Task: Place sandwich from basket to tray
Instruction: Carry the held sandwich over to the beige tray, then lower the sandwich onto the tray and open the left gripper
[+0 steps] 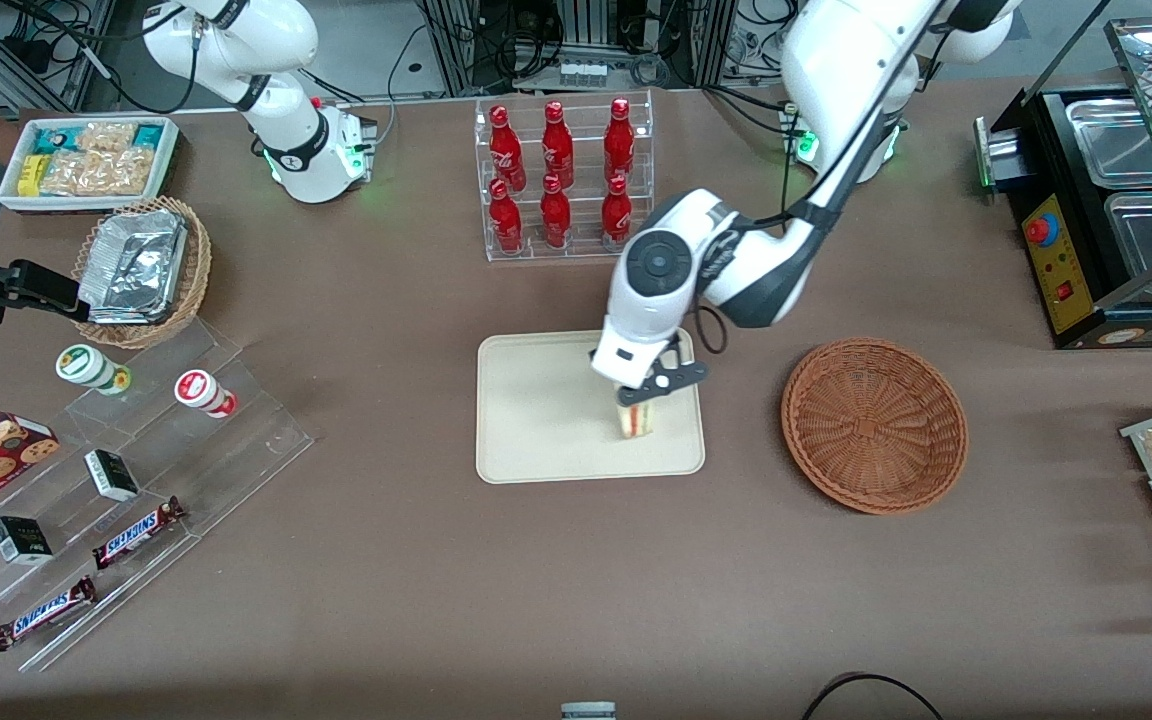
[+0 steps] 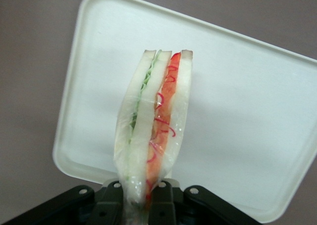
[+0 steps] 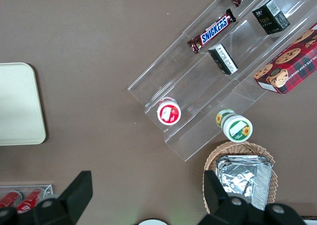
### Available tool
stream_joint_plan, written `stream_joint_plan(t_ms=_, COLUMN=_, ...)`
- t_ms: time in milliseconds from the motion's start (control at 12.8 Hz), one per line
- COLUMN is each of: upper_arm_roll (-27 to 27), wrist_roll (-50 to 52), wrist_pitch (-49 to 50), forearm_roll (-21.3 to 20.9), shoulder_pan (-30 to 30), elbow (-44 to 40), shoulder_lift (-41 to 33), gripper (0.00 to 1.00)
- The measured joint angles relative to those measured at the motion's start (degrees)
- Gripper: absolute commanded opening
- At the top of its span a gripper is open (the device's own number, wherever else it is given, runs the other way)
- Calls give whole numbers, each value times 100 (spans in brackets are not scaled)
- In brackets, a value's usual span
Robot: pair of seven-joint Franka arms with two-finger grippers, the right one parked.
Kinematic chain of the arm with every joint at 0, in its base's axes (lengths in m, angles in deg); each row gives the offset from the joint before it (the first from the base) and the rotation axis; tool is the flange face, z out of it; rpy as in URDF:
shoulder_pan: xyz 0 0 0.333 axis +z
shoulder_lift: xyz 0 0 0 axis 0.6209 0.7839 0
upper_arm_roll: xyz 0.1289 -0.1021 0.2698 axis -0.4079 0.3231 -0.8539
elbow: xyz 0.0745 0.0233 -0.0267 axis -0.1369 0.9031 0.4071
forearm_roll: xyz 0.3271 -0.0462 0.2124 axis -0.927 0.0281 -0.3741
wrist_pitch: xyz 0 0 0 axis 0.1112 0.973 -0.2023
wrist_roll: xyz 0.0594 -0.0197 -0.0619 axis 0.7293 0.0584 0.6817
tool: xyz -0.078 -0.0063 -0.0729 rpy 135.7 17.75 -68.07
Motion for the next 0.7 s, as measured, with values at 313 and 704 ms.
stream_joint_plan(t_ms=313, upper_arm_roll=-11, wrist_roll=229, wrist_pitch=4, forearm_roll=-16, shoulder_pan=-439, elbow=-722, shoulder_lift=630, gripper=0)
stream_joint_plan(t_ms=704, upper_arm_roll=-68, wrist_roll=251, wrist_pitch=758, forearm_roll=-197, shoulder_pan=-498, elbow=-1508, shoulder_lift=1136, gripper=0)
